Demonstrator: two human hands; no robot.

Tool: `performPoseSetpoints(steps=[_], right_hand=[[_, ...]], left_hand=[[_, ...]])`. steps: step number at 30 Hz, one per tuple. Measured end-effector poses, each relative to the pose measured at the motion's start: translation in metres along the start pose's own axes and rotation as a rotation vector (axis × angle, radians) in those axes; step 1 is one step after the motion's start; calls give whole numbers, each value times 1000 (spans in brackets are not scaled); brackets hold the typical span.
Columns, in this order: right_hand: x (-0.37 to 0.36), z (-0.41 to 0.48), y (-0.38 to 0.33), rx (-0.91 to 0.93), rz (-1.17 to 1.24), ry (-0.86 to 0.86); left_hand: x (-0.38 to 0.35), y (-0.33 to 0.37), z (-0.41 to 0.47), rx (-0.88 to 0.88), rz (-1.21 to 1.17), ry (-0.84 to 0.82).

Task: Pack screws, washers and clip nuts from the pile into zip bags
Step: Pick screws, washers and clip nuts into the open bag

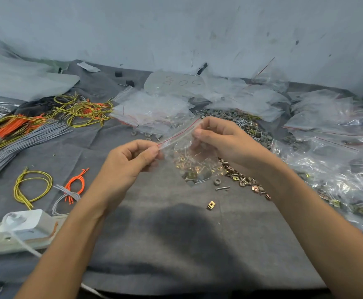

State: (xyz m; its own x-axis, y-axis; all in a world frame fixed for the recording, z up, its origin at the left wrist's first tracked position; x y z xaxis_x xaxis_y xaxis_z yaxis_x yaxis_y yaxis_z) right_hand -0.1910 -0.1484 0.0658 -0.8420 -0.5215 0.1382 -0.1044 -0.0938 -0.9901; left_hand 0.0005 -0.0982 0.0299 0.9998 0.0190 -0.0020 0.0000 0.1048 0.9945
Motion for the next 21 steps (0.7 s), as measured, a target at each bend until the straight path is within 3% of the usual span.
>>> performPoseSetpoints(steps=[10, 17, 19, 21], right_hand=[[12, -18, -5, -30, 233, 82], [8, -28, 0, -48, 239, 9], [12, -31, -1, -42, 149, 2], [17, -32, -14, 3, -114, 8]], left_hand=[[-25, 35, -6, -145, 27, 63], [-30, 47, -8, -239, 23, 142], [-30, 49, -10, -266, 53, 152], [-32, 51, -10, -288, 104, 145]])
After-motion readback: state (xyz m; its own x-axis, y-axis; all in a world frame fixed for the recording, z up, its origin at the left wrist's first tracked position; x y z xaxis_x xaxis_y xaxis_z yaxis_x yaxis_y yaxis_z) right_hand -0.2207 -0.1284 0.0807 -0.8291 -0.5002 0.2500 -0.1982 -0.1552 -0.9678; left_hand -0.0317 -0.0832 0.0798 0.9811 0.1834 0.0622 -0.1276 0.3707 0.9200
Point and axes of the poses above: each hand's wrist, its own z-axis towards the middle knuckle, its own x-axis out of the back of the hand, y = z × x, the point moved 9 cm from there along z, towards the middle knuckle, and after that the axes turned 1 degree about -y, right-handed, at the moved point
